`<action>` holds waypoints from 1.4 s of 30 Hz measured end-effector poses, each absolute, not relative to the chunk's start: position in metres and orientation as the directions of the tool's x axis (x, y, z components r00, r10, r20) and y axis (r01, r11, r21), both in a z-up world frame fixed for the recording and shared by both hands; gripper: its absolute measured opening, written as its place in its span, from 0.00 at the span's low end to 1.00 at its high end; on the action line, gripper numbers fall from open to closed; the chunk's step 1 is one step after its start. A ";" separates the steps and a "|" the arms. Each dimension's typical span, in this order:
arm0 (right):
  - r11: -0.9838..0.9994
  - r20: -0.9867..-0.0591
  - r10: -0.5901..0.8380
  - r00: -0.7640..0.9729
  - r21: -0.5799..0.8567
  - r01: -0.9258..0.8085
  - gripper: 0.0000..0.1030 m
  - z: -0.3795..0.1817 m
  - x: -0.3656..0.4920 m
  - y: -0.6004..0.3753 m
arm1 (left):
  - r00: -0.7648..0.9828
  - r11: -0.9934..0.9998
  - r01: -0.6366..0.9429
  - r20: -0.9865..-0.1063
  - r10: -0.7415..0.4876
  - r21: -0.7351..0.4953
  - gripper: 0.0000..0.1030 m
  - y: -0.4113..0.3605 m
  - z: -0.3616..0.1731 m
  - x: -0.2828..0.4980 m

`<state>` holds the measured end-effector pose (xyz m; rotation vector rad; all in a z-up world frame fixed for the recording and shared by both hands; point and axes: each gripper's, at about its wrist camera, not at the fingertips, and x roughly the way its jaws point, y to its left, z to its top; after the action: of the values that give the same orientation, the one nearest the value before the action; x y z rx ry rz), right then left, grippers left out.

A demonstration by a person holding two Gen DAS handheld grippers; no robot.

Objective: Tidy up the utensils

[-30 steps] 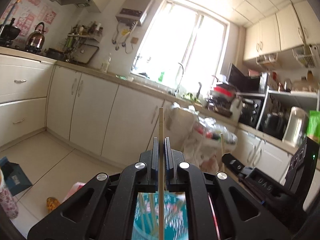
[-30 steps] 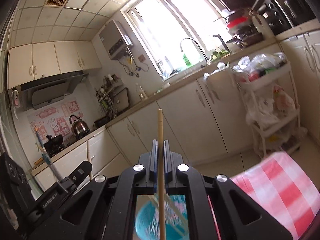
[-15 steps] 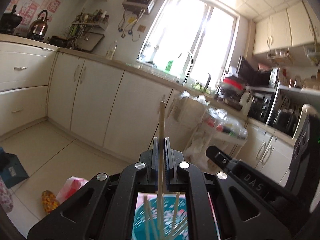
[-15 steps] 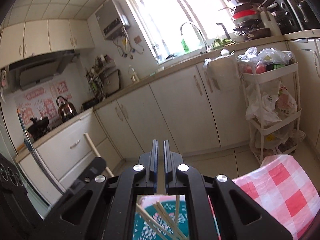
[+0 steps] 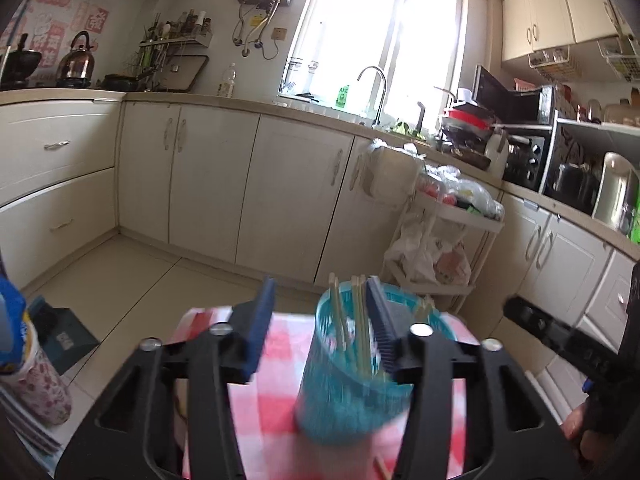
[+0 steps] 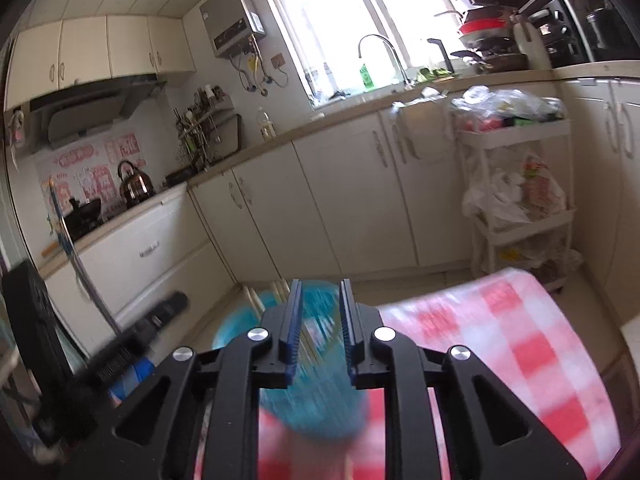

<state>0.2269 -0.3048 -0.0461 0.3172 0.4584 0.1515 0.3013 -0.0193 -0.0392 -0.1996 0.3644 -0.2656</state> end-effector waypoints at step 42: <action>0.927 -0.658 0.211 0.723 0.369 0.066 0.40 -0.143 0.143 -0.349 | 0.570 0.963 0.269 -0.809 -0.141 0.021 0.66 -0.137 -0.184 0.245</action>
<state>0.1425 -0.3487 -0.1433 0.3858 0.7640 0.0820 0.2447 -0.1372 -0.1835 0.1476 0.9345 -0.2417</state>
